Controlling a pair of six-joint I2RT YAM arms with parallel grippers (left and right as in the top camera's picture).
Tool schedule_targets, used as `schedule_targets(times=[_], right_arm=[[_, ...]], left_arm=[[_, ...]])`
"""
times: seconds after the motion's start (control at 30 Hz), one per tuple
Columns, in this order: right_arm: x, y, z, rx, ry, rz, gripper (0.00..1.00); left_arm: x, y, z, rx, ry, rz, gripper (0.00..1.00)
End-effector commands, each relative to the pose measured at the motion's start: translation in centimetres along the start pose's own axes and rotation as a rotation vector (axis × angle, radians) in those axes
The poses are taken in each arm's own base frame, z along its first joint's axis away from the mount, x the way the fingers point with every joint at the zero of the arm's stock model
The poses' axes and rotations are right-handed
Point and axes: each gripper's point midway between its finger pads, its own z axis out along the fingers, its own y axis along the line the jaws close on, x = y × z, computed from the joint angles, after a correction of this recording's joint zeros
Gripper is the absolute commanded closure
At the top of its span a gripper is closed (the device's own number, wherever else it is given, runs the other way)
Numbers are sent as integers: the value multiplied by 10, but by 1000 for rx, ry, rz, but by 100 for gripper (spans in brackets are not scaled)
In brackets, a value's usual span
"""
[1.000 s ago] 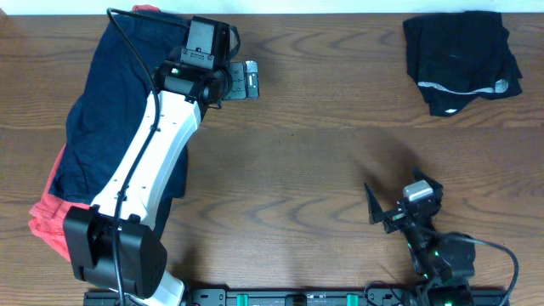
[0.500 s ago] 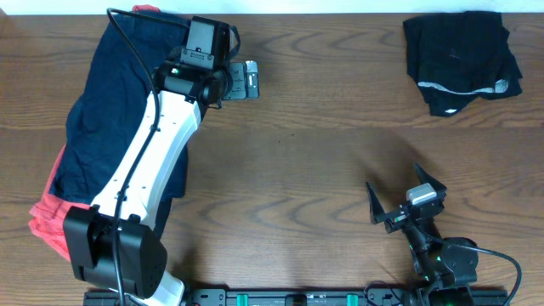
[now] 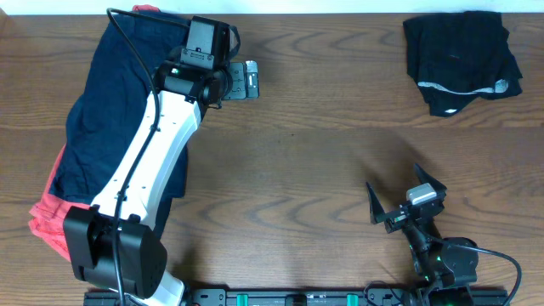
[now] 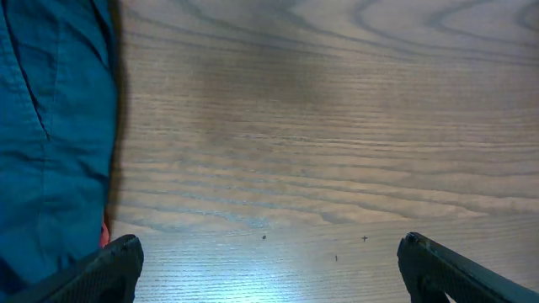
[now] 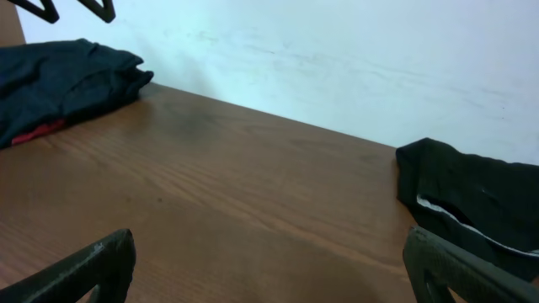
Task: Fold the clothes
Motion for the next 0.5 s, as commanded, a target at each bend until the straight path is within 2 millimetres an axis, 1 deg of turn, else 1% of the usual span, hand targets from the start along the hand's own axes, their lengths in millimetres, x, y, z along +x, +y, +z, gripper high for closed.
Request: schedule_targets(times=[0.0,0.13,0.23,0.33,0.4,0.47], right_arm=[[0,0,0,3,-3,-8,1],[0,0,0,3,-3,-8,1],[0,0,0,3,-3,-8,1],[0,0,0,3,-3,-8,1],[0,0,0,3,-3,-8,1],[0,0,0,3,-3,-8,1]], left_arm=[[-3,3,1,-14,-5,9,2],[-2,6,0,-17,-2,6,2],[6,8,0,-28,34,8,2],[3,10,0,-32,22,6,2],[-1,20,-4,-82,0,3,2],[-6,31,-13,-146,-38,2,2]])
